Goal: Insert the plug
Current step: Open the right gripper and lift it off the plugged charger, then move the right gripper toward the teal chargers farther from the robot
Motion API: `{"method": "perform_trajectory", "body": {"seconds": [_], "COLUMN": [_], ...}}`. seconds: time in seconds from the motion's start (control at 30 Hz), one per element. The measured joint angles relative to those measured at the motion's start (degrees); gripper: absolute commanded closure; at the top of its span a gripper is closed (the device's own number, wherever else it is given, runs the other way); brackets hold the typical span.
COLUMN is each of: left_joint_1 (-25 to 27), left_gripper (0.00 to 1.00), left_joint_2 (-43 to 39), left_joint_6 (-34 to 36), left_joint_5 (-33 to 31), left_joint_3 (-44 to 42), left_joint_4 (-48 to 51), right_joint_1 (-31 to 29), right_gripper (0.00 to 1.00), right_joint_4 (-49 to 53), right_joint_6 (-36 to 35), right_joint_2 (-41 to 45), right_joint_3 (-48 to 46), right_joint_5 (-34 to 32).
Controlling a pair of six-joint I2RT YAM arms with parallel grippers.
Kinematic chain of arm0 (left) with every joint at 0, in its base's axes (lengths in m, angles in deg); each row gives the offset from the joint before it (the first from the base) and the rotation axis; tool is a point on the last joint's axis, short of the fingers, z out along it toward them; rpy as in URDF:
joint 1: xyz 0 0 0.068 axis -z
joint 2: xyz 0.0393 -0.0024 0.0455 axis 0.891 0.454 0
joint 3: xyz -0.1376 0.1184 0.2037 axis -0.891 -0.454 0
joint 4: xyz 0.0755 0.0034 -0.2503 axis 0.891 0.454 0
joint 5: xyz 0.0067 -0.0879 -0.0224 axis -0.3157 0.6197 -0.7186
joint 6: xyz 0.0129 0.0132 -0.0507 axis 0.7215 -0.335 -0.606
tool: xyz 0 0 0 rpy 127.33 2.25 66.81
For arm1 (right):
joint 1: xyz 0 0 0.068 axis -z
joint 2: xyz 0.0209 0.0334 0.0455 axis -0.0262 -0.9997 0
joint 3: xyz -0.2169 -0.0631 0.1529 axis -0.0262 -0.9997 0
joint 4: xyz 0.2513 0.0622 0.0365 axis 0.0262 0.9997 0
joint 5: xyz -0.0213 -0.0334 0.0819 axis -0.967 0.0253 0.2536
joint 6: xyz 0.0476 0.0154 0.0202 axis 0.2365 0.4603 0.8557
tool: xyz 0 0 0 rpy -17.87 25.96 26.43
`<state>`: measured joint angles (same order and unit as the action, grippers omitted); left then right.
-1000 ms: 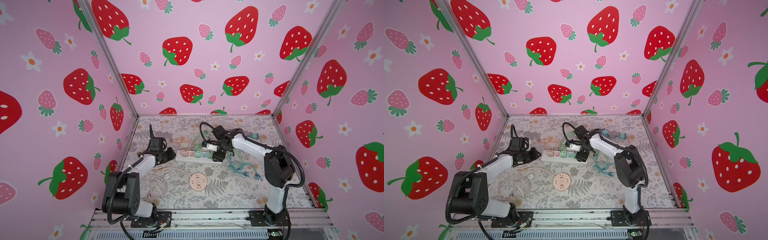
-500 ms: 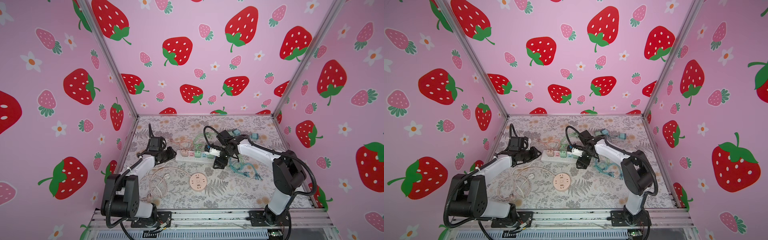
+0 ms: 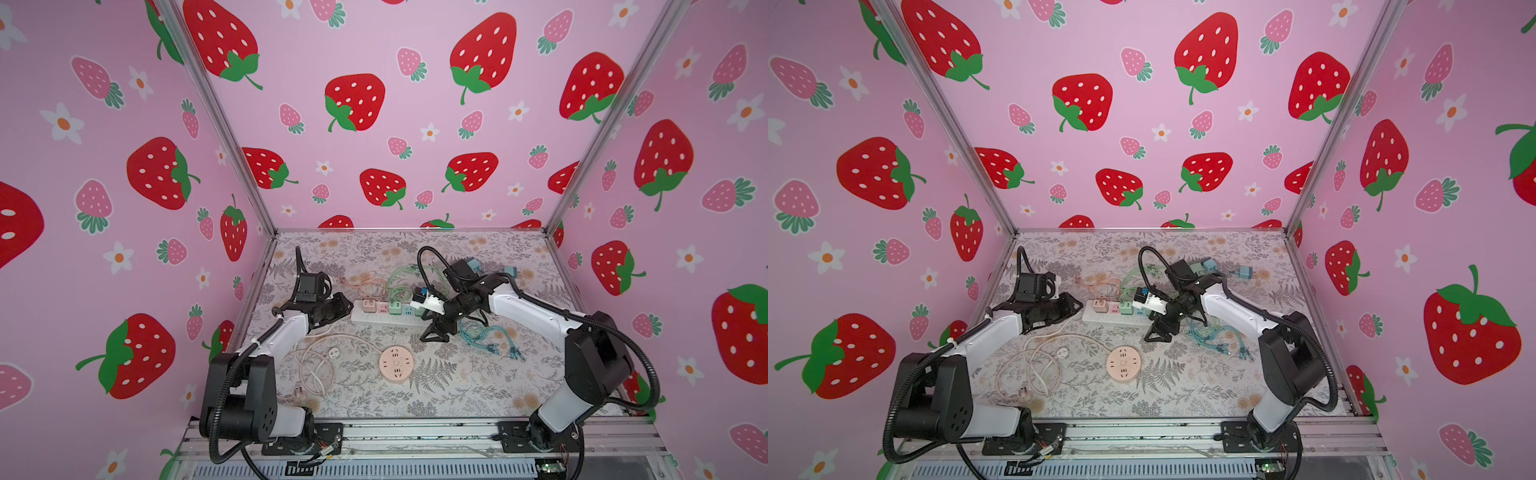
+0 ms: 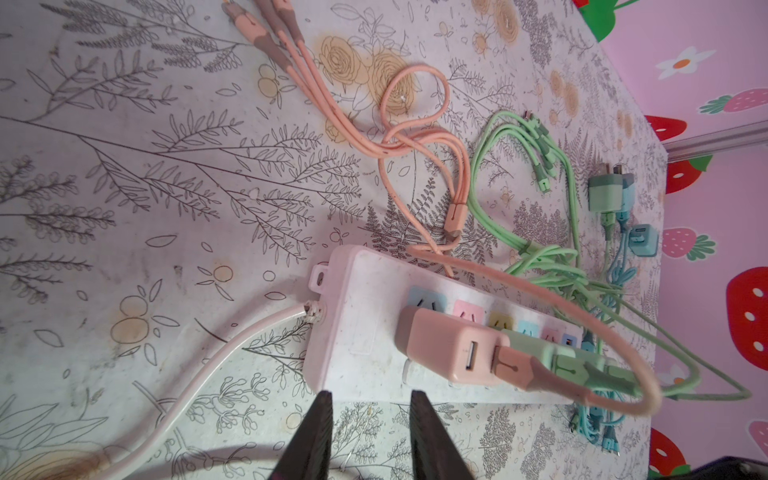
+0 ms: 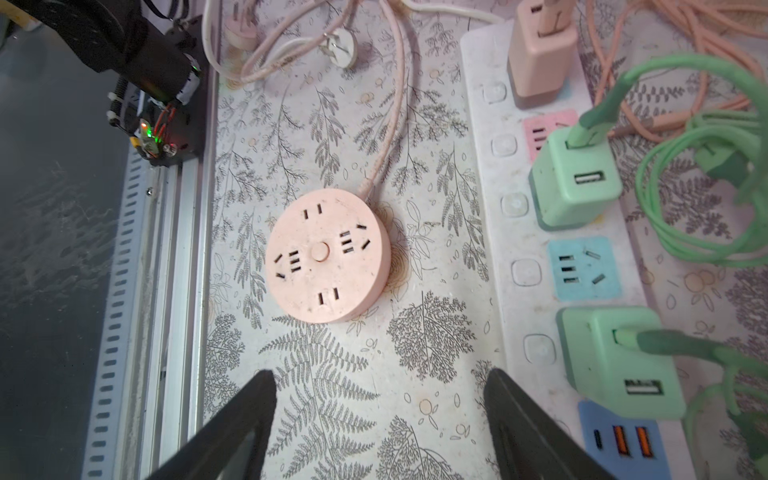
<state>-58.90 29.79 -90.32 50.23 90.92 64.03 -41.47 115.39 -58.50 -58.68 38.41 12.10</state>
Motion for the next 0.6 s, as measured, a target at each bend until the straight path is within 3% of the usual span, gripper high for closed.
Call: {"method": "perform_trajectory", "body": {"seconds": [0.13, 0.23, 0.4, 0.6], "left_joint_1": [-0.11, -0.13, -0.15, -0.15], "left_gripper": [0.58, 0.53, 0.45, 0.39], "left_joint_2": [-1.14, -2.93, -7.23, -11.39], "left_joint_6": [0.00, -0.09, -0.39, -1.11], "left_joint_5": [0.17, 0.20, 0.22, 1.55], "left_joint_3": [0.00, -0.02, -0.22, -0.26], "left_joint_4": [0.44, 0.66, 0.72, 0.74], "right_joint_1": [1.05, 3.04, 6.32, 10.69], "right_gripper": [0.20, 0.19, 0.19, 0.19], "right_joint_4": [-5.92, -12.81, -21.55, -26.91], "right_joint_6": [3.72, 8.76, 16.09, 25.31], "right_joint_2": [5.33, 10.36, 15.13, 16.63], "right_joint_3": [-3.32, -5.18, -5.77, -6.73], "right_joint_5": [0.87, -2.75, -12.35, -28.37]}}
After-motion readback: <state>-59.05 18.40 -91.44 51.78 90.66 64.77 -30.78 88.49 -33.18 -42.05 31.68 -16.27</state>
